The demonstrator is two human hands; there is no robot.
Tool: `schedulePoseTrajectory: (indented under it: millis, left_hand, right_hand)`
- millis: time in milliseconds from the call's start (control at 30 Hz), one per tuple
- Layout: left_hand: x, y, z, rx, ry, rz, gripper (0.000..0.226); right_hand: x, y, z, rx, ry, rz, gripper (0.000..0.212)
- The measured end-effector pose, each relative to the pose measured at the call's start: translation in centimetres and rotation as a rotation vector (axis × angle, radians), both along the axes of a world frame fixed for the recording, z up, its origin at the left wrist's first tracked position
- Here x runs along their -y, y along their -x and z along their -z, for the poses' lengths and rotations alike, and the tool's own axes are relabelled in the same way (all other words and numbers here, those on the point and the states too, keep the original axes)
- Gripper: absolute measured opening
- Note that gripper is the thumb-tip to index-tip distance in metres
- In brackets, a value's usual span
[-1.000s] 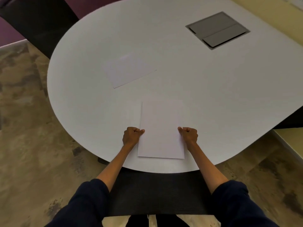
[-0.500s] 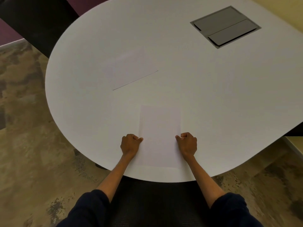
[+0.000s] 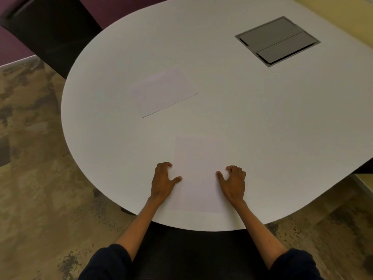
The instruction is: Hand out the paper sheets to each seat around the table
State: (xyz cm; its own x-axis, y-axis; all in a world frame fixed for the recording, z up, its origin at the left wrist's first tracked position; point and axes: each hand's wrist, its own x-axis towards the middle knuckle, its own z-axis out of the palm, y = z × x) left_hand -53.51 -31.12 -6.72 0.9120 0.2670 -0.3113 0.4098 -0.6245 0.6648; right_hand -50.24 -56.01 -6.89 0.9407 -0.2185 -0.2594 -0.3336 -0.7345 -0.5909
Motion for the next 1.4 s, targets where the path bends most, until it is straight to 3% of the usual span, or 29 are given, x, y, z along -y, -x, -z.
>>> schedulePoseTrajectory:
  millis: [167,367,867,1000,1200,1400]
  left_hand:
    - [-0.3,-1.1,-0.8,-0.112,-0.196,0.454,0.103]
    - [-0.3,-1.6,-0.8,-0.307,-0.291,0.622,0.106]
    - [-0.3,-1.8,-0.6,-0.294,-0.264,0.614,0.102]
    - [-0.1,-1.4,-1.5,-0.286,-0.218,0.553,0.098]
    - [0.6,-0.6,-4.2,-0.062,-0.249,0.338,0.08]
    - [-0.6,0.4,-9.1,0.064,-0.275,0.153,0.077]
  right_hand:
    - [-0.8,-0.6,-0.7,-0.055,0.063,-0.41,0.089]
    - [-1.0,-0.4,-0.4,-0.142,0.15,-0.489,0.104]
    - [-1.3,-0.5,-0.6,-0.135,0.124,-0.469,0.103]
    - [-1.4,-0.6,-1.3,-0.124,0.134,-0.46,0.093]
    - [-2.5,-0.5,-3.8,0.048,0.059,-0.399,0.069]
    - [-6.5,-1.7,-8.5,0.228,-0.033,-0.452,0.061]
